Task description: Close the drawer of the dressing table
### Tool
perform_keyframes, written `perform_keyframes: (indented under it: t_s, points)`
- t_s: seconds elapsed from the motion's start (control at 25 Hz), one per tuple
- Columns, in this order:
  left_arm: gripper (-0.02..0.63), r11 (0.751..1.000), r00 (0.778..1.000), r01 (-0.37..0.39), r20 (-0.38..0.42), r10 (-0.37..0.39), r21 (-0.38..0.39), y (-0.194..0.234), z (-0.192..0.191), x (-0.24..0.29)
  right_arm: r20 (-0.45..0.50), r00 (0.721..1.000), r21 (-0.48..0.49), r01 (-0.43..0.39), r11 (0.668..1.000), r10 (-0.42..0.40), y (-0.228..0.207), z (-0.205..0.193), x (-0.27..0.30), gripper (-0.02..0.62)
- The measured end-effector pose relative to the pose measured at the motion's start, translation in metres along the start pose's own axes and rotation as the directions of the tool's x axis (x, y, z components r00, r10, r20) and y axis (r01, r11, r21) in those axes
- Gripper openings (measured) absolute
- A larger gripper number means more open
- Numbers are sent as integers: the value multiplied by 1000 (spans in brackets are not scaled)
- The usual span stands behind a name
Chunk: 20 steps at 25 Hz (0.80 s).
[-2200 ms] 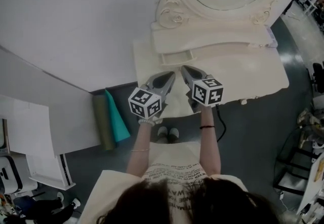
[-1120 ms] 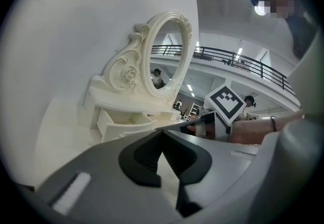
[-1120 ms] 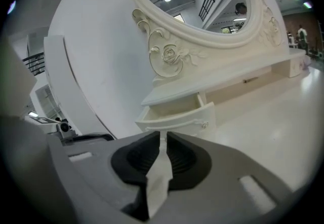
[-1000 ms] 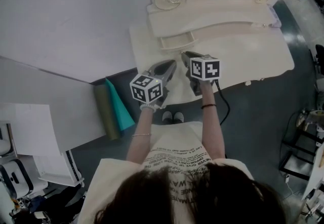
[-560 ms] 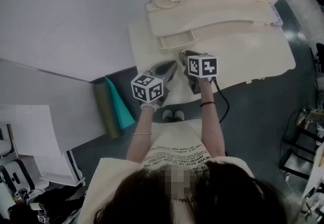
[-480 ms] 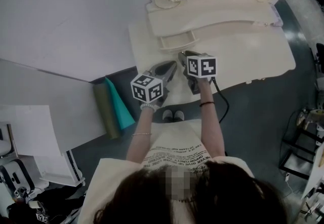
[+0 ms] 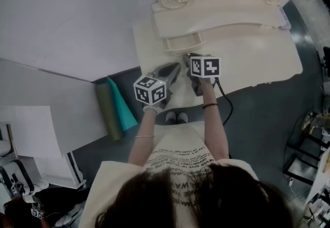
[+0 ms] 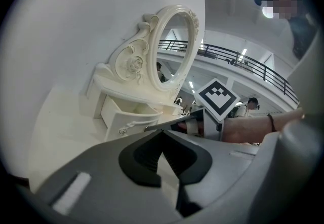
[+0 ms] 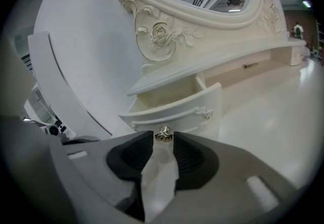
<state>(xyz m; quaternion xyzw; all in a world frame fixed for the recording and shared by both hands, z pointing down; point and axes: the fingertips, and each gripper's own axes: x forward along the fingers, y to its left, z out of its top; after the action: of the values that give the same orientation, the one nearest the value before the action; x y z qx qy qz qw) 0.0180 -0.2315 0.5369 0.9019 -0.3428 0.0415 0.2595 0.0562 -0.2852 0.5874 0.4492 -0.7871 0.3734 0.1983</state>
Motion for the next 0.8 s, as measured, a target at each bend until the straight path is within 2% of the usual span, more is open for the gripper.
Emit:
perform_keyframes:
  t_s: [0.16,0.8]
  points:
    - [-1,1000,1000,-1,1,1,-3,3,0,0,-10,1000,-22,18,1000,-18,-1,1,2,95]
    - [-1,1000,1000,5,-2,-5,-7,8,1,3,-26,999,-43,22,999,-23,-2,1,3,97]
